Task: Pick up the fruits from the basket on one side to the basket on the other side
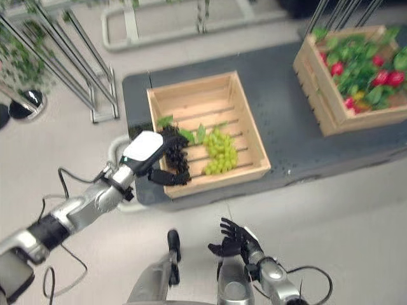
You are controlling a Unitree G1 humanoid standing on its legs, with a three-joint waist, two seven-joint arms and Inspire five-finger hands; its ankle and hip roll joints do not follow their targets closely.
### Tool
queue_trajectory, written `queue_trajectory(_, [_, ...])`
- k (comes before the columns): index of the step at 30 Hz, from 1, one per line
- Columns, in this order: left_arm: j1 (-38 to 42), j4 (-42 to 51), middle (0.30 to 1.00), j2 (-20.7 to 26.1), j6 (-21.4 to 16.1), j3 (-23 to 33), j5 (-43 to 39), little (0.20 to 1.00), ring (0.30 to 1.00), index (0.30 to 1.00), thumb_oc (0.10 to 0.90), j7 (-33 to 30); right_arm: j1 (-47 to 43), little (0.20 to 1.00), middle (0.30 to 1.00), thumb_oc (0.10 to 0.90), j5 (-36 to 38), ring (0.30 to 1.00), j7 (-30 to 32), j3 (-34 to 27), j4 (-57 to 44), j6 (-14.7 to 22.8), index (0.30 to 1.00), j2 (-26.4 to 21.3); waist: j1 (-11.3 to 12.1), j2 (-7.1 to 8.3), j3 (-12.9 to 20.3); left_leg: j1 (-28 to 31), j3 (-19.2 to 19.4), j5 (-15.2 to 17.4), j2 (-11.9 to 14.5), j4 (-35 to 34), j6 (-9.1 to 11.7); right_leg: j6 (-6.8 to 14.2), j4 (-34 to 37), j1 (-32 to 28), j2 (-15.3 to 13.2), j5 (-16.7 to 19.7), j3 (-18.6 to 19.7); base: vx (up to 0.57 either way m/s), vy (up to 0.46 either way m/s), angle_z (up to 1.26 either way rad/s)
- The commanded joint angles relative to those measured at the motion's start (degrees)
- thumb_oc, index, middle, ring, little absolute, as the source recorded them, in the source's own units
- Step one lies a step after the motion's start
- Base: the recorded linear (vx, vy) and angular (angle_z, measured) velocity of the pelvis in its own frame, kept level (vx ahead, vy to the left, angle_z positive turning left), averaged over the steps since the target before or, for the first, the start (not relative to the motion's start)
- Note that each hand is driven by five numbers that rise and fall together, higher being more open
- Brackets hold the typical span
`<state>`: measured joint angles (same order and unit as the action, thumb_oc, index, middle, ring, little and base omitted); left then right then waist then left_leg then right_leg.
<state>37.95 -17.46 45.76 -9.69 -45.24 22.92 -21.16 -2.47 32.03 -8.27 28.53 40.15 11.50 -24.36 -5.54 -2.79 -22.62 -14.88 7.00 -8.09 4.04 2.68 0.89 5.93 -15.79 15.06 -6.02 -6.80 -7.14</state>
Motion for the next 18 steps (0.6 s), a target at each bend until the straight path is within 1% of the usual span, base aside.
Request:
queue_trajectory(1, [9.75,0.44,0.9,1.98,2.64,1.11,4.23,0.9,0.9,0.9,0.8,-4.38,0.64,0.9,0.9,0.8,2.96,0.9,-2.89,1.25,-5.54,3.51,0.9,-2.31,-2.45,2.77,0.12,-2.37,-1.49,9.24,-0.18,11.36,1.73,-1.35,2.95,1.88,-0.32,5.38,2.43,-0.07,0.05,-0.09])
queue_trajectory(3, [13.54,-0.49,0.9,2.67,5.16,-1.56,6.06,0.9,0.9,0.9,0.8,-4.07,-0.29,0.9,0.9,0.8,2.96,0.9,-3.52,1.52,-5.52,4.15,0.9,-3.2,-3.25,2.96,-1.34,-4.0,-0.85,9.13,0.17,12.34,1.88,-1.62,2.45,3.27,-0.18,5.38,2.74,-0.08,0.048,-0.08])
queue_trajectory(5, [17.12,-1.77,0.9,2.85,7.11,-3.77,9.89,0.9,0.9,0.9,0.8,-3.24,-1.16,0.9,0.9,0.8,3.42,0.9,-3.72,1.63,-5.84,4.45,0.9,-3.79,-3.74,3.24,-2.52,-5.8,-0.52,9.15,0.31,13.68,1.97,-1.9,1.83,4.67,0.23,5.31,3.17,-0.07,0.025,-0.1])
queue_trajectory(7, [19.6,-1.75,0.9,3.21,9.18,-5.21,12.29,0.9,0.9,0.9,0.8,-2.43,-1.96,0.9,0.9,0.8,3.62,0.9,-3.82,1.69,-6.02,4.48,0.9,-4.2,-4.0,3.41,-3.35,-6.89,-0.55,9.11,0.45,14.61,2.09,-2.05,1.33,5.41,0.35,5.27,3.27,-0.04,0.008,-0.08])
queue_trajectory(8, [21.65,-1.38,0.9,3.66,10.88,-6.21,13.54,0.9,0.9,0.9,0.8,-1.6,-2.32,0.9,0.9,0.8,3.62,0.9,-3.96,1.75,-6.06,4.57,0.9,-4.35,-4.09,3.52,-3.97,-7.71,-0.67,9.26,0.56,15.61,2.2,-2.18,0.92,5.77,0.44,5.1,3.41,-0.01,-0.002,-0.05])
queue_trajectory(9, [23.04,-1.03,0.9,3.93,12.18,-6.71,16.08,0.9,0.9,0.9,0.8,-0.56,-2.41,0.9,0.9,0.8,3.45,0.9,-4.11,1.77,-6.15,4.82,0.9,-4.35,-4.16,3.61,-4.47,-8.14,-0.72,9.37,0.65,16.13,2.18,-2.32,0.58,6.0,0.52,4.88,3.42,0.0,-0.005,-0.06])
queue_trajectory(10, [23.44,-0.89,0.9,3.99,12.51,-6.78,17.16,0.9,0.9,0.9,0.8,0.24,-2.38,0.9,0.9,0.8,3.38,0.9,-4.13,1.67,-6.2,4.81,0.9,-4.27,-4.15,3.63,-4.62,-8.31,-0.74,9.48,0.68,16.35,2.15,-2.37,0.45,6.08,0.56,4.76,3.38,0.0,-0.01,-0.05])
queue_trajectory(11, [24.6,-0.11,0.9,4.26,14.33,-7.26,19.3,0.9,0.9,0.9,0.8,1.98,-2.6,0.9,0.9,0.8,3.7,0.9,-4.09,1.68,-6.38,4.77,0.9,-4.32,-4.11,3.7,-5.11,-8.9,-0.93,9.46,0.64,16.78,2.21,-2.4,0.46,6.28,0.57,4.8,3.33,0.0,0.0,0.0])
queue_trajectory(12, [24.77,0.14,0.9,4.35,14.62,-7.28,19.91,0.9,0.9,0.9,0.8,2.25,-2.66,0.9,0.9,0.8,3.75,0.9,-4.18,1.66,-6.41,4.73,0.9,-4.32,-4.09,3.71,-5.22,-9.04,-0.98,9.46,0.65,16.89,2.24,-2.42,0.48,6.31,0.56,4.81,3.31,0.0,0.0,0.0])
queue_trajectory(13, [26.22,0.99,0.9,4.9,16.47,-8.01,22.6,0.9,0.9,0.9,0.8,4.4,-3.01,0.9,0.9,0.8,3.4,0.9,-4.34,1.88,-6.84,4.65,0.9,-4.21,-4.0,3.74,-5.67,-9.43,-1.07,9.42,0.62,16.99,2.21,-2.37,0.42,6.54,0.5,4.81,3.16,0.0,0.0,0.0])
queue_trajectory(14, [26.99,1.22,0.9,4.92,17.8,-8.42,24.31,0.9,0.9,0.9,0.8,5.18,-3.26,0.9,0.9,0.8,3.45,0.9,-4.16,2.15,-7.19,4.59,0.9,-4.16,-3.96,3.8,-5.86,-9.63,-1.03,9.4,0.6,16.99,2.19,-2.35,0.51,6.66,0.47,4.86,3.11,-0.02,-0.019,0.03])
queue_trajectory(16, [28.05,0.81,0.9,4.95,18.48,-8.83,26.02,0.9,0.9,0.9,0.8,6.53,-3.42,0.9,0.9,0.8,3.63,0.9,-3.82,2.34,-7.47,4.67,0.9,-4.0,-3.91,3.87,-6.06,-9.73,-1.01,9.43,0.59,17.01,2.09,-2.29,0.42,6.75,0.46,4.78,2.99,0.0,0.0,0.0])
queue_trajectory(17, [28.88,1.03,0.9,4.84,19.7,-9.22,28.68,0.9,0.9,0.9,0.8,8.16,-3.69,0.9,0.9,0.8,3.73,0.9,-3.28,2.48,-7.68,4.78,0.9,-3.74,-3.86,3.92,-6.39,-10.1,-1.12,9.42,0.56,17.26,2.23,-2.21,0.67,6.72,0.47,4.91,2.9,0.0,0.0,0.0])
queue_trajectory(18, [28.85,1.03,0.9,4.75,19.78,-9.12,29.6,0.9,0.9,0.9,0.8,8.66,-3.78,0.9,0.9,0.8,3.73,0.9,-3.15,2.44,-7.77,4.69,0.9,-3.68,-3.83,3.93,-6.46,-10.11,-1.15,9.43,0.56,17.26,2.23,-2.21,0.73,6.67,0.48,4.89,2.86,-0.01,-0.021,0.03])
